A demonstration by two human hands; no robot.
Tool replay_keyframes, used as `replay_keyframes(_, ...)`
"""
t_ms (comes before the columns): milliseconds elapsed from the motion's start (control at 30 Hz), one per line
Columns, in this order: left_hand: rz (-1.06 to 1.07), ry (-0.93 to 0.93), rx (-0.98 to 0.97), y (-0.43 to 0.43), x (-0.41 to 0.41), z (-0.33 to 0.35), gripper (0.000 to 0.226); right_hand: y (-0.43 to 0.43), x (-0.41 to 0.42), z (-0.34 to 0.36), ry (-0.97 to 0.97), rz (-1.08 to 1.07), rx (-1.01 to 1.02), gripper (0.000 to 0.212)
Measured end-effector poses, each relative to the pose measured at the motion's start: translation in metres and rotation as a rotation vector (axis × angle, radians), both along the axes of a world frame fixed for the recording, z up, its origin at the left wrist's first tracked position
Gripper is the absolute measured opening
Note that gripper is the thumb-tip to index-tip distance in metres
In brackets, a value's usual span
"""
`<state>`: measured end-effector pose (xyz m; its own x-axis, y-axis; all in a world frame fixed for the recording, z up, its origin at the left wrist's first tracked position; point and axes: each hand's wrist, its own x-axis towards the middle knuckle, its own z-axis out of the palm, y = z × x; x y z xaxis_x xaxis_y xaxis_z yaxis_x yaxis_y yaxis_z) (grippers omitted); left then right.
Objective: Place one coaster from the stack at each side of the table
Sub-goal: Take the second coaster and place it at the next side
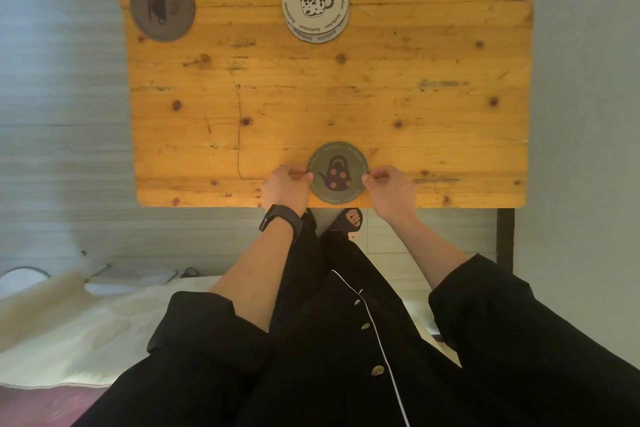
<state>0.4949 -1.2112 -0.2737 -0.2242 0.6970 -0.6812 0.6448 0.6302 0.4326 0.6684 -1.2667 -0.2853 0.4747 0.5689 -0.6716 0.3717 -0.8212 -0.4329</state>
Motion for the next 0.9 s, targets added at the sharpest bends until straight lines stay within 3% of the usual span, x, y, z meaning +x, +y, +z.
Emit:
replay_keyframes(433, 0.014, -0.019, 0.056, -0.005, 0.002, -0.008, 0.016, 0.0, -0.002, -0.004, -0.052, 0.053, 0.018, 0.013)
replay_keyframes(900, 0.06, -0.031, 0.054, 0.002, -0.002, -0.009, 0.019, 0.004, -0.009, -0.004, -0.039, -0.038, -0.015, 0.013)
